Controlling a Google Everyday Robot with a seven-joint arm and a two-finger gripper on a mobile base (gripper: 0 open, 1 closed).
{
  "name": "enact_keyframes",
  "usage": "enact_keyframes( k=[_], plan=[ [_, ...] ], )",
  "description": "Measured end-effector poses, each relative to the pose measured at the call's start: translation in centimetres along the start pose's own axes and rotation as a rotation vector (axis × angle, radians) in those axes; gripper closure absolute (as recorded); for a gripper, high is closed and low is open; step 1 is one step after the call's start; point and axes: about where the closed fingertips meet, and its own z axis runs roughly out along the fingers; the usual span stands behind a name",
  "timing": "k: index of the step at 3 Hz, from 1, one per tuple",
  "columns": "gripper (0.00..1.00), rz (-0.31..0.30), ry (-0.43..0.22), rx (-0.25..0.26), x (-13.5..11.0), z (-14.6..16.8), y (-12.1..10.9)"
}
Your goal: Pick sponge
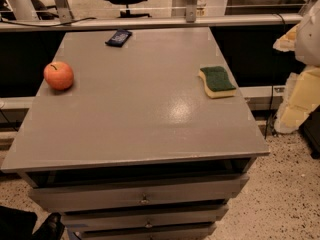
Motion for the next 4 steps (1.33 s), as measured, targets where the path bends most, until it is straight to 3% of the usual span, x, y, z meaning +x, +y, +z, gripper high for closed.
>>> enact_keyframes(
  k=[1,2,3,4],
  plan=[
    [0.00,0.000,0.000,0.000,0.0,0.0,0.0],
    [0.00,0.026,-0.052,0.017,0.1,1.3,-0.6],
    [0.00,0.076,-0.160,0.043,0.0,5.7,-3.0],
    [0.00,0.142,-0.251,0.083,-0.4,10.2,-6.8]
  ],
)
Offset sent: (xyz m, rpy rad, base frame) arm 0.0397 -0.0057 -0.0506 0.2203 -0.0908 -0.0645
